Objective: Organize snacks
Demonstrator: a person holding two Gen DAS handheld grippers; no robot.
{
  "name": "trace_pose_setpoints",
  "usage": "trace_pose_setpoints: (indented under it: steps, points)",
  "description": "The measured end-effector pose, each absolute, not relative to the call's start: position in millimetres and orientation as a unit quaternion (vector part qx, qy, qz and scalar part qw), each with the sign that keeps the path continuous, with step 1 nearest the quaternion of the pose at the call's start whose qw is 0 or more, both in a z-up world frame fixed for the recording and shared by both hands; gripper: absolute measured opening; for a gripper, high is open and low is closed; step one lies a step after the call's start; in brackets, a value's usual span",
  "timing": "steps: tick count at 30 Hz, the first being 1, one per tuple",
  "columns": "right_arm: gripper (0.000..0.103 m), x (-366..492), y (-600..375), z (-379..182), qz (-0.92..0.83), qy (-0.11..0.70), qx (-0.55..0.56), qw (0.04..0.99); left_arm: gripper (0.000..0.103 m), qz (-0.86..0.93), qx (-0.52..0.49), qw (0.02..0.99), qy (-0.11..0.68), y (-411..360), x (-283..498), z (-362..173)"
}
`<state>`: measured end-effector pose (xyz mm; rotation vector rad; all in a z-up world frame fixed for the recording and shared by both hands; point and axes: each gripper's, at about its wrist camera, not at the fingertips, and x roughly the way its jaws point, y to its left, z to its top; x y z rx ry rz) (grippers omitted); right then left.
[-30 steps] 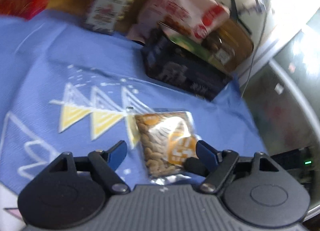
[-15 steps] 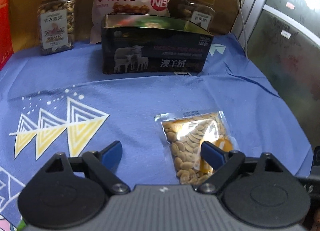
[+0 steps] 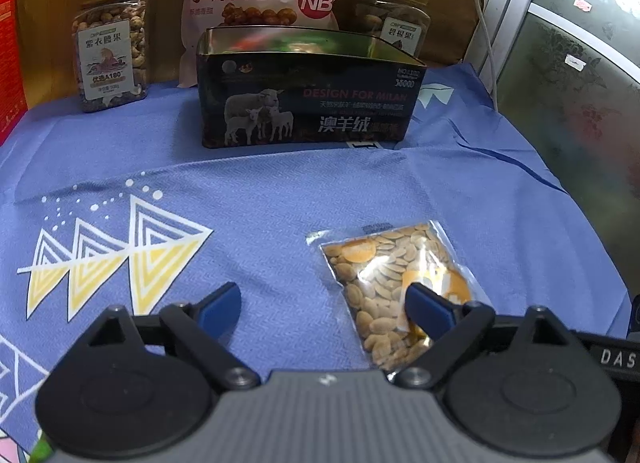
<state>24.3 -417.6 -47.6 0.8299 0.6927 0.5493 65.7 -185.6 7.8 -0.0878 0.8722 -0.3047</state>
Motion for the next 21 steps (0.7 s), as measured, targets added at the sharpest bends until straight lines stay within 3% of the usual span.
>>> trace_pose_setpoints:
  steps: [11,21]
  points:
    - [0.015,23.3,-412.8,-44.8,0.239,0.318,0.371,0.839,0.093,-0.164,-0.081,0.89,0.418,-173.7,66.1,8.1]
    - [0.015,23.5,-414.9,-46.4,0.239,0.317,0.385,0.833,0.094,-0.25,-0.231,0.829,0.444,-153.8,73.3,4.2]
